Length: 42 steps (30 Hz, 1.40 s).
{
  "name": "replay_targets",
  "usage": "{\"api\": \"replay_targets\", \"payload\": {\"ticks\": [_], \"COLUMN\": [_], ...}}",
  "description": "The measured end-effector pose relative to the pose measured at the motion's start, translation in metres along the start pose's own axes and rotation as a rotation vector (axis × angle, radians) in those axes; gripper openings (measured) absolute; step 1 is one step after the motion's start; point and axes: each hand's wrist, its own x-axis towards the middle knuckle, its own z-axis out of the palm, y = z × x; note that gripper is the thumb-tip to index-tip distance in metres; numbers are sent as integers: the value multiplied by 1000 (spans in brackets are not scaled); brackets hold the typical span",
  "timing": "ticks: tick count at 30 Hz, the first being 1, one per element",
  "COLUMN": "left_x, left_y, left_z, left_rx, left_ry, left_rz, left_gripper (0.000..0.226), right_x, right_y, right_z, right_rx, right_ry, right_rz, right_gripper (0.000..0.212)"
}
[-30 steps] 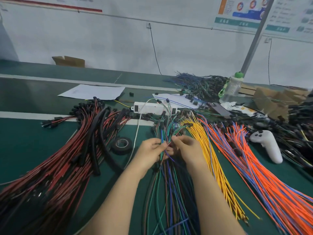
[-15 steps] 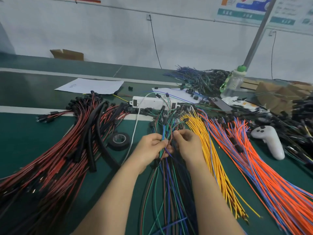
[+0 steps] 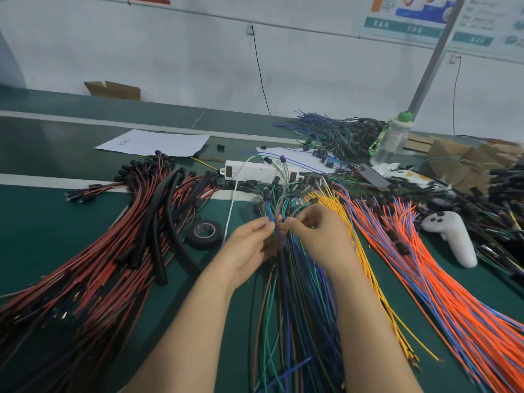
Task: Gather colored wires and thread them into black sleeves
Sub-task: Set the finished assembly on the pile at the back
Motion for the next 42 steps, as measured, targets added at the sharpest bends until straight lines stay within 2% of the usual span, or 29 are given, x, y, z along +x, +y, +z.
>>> {"api": "replay_targets", "payload": {"ticks": [4,5,7,11,15,18,21,25,27,28,31,35,37,40,42], "left_x": [3,3,4,4,1,-4,-3,-1,0,0,0,-2,-2,0,0], "left_y": [4,4,2,4,9,11,9,4,3,3,4,0,-2,-6,-9], "left_z": [0,-1,-2,-3,-3,-1,-1,-4,-4,-4,-3,-1,1,6,9], "left_rx": [14,51,98,74,-34,-76,-29,74,86,76,44,159,247,388,482], "left_ry": [94,123,175,212,62,2,55,122,143,148,130,83,54,17,-7], "left_rz": [109,143,192,221,169,138,202,235,238,239,231,195,178,181,202], "left_gripper": [15,15,16,16,20,22,21,18,19,19,19,17,19,21,24], "right_x": [-11,-12,-14,-11,-10,-12,-11,-7,-7,-7,-7,-3,-2,-1,-1], "right_y": [-17,-19,-22,-16,-13,-11,-10,-7,-6,-5,-4,1,3,4,6], "right_z": [-2,0,3,5,2,0,0,6,9,10,12,11,10,6,5], "right_rx": [-366,-424,-445,-152,347,597,607,240,56,46,224,105,179,369,393], "right_ry": [-304,-335,-344,-403,-507,-601,-529,-328,-310,-313,-311,-75,-12,-11,-18], "right_rz": [4,1,-12,74,178,245,274,113,14,11,83,29,56,85,83], "right_gripper": [43,44,34,20,21,21,18,19,22,22,19,27,25,26,29]}}
